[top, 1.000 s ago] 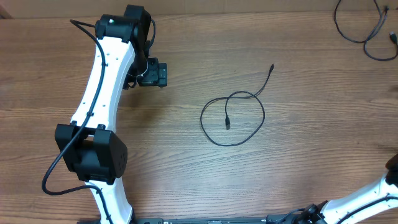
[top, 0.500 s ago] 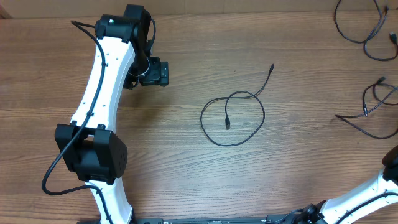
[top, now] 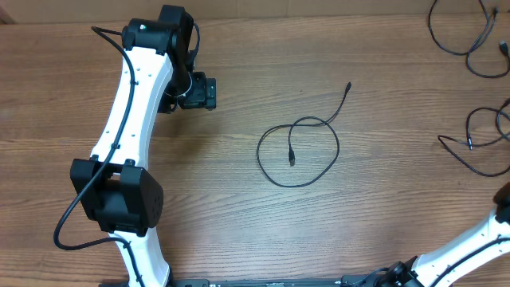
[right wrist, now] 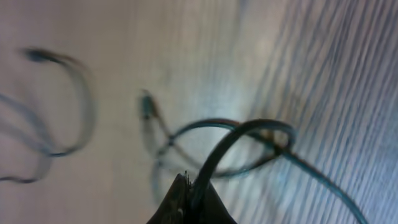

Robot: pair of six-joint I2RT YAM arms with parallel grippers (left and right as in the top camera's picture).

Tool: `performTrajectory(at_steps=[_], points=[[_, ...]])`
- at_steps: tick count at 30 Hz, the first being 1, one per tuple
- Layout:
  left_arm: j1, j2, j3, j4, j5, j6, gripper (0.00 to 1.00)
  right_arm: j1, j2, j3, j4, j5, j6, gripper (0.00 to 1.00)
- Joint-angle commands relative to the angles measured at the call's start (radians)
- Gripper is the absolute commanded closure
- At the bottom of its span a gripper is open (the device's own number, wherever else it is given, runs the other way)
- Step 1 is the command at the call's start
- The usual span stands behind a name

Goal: Untangle cables

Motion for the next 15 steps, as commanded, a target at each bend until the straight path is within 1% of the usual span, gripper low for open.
performTrajectory(at_steps=[1, 5, 7, 8, 9, 13, 15], points=[[-0.006, 0.010, -0.003, 0.000, 0.011, -0.014, 0.07, -0.005, 0.095, 0.006, -0.035, 0.029, -0.053, 0.96], [-0.006, 0.010, -0.003, 0.001, 0.030, -0.018, 0.07, 0.005, 0.166, 0.006, -0.094, -0.082, -0.053, 0.95], [-0.006, 0.010, -0.003, 0.000, 0.037, -0.018, 0.07, 0.016, 0.187, 0.006, -0.105, -0.129, -0.053, 0.51], [-0.006, 0.010, -0.003, 0.000, 0.037, -0.018, 0.07, 0.023, 0.194, 0.006, -0.111, -0.132, -0.054, 0.19], [-0.008, 0.010, -0.003, -0.003, 0.037, -0.018, 0.07, 0.032, 0.198, 0.006, -0.129, -0.134, -0.054, 0.00], [-0.016, 0.010, -0.003, -0.007, 0.036, -0.016, 0.07, 0.045, 0.182, 0.022, -0.185, -0.227, -0.072, 0.00], [-0.020, 0.010, -0.003, -0.007, 0.035, -0.013, 0.07, 0.056, 0.152, 0.039, -0.204, -0.224, -0.073, 0.01]])
